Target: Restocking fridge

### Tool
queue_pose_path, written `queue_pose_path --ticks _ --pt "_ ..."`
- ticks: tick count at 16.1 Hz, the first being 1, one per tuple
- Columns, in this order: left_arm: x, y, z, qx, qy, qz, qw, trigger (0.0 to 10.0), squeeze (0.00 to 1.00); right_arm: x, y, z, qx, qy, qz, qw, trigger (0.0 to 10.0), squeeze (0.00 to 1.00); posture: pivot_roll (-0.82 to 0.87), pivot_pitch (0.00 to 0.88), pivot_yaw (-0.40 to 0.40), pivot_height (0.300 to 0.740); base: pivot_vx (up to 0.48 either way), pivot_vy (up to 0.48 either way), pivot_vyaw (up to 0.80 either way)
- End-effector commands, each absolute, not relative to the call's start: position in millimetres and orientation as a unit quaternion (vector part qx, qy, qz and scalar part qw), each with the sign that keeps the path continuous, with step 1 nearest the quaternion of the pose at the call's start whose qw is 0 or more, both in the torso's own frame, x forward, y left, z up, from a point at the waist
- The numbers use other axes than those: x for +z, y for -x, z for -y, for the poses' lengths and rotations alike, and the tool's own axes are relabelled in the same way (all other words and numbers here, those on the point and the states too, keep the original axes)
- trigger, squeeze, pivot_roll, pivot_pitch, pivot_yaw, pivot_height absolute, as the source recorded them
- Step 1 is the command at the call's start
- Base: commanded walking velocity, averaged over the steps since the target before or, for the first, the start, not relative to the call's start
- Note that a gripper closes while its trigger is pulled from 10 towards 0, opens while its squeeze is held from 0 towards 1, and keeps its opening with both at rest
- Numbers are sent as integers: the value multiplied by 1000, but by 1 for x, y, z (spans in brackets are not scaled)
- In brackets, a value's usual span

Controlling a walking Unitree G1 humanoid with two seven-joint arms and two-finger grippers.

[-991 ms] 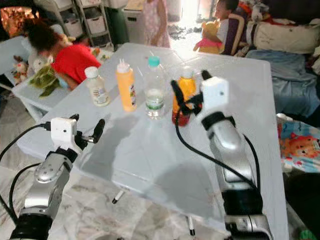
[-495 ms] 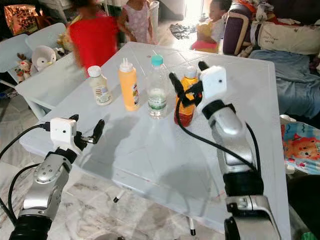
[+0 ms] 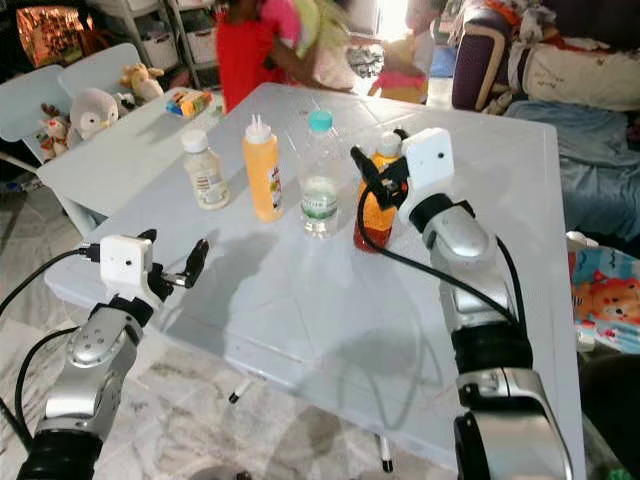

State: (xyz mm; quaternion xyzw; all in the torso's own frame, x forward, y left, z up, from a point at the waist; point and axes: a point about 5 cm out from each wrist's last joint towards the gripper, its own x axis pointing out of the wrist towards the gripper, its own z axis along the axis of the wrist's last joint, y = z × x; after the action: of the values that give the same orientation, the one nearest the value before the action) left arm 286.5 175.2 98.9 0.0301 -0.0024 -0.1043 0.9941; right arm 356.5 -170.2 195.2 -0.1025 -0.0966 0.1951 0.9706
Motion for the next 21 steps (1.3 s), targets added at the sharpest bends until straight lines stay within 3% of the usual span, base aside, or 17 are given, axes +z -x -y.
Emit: queue_pose_path --ticks 1,9,15,16,17,21 --pt "102 -286 -177 -102 -36 4 994 10000 0 201 -360 172 197 104 98 970 0 0 -19 0 53 740 0 0 0" --pt "98 -286 -174 -101 -35 0 994 10000 0 192 -355 165 185 86 68 977 0 0 -27 0 49 740 0 0 0" --pt "93 -287 -173 -89 -33 -17 995 10000 0 185 -333 166 137 37 79 987 0 0 -40 0 50 740 -89 0 0" --pt "92 -288 -173 -90 -34 -19 995 10000 0 186 -326 164 128 21 95 987 5569 0 -44 0 54 740 -326 0 0" --pt "92 -288 -173 -90 -34 -20 995 10000 0 186 -323 163 124 19 101 987 9961 0 -45 0 55 740 -326 0 0" --pt "94 -292 -173 -88 -36 -20 995 10000 0 186 -307 156 109 2 125 986 10000 0 -48 0 59 740 -327 0 0"
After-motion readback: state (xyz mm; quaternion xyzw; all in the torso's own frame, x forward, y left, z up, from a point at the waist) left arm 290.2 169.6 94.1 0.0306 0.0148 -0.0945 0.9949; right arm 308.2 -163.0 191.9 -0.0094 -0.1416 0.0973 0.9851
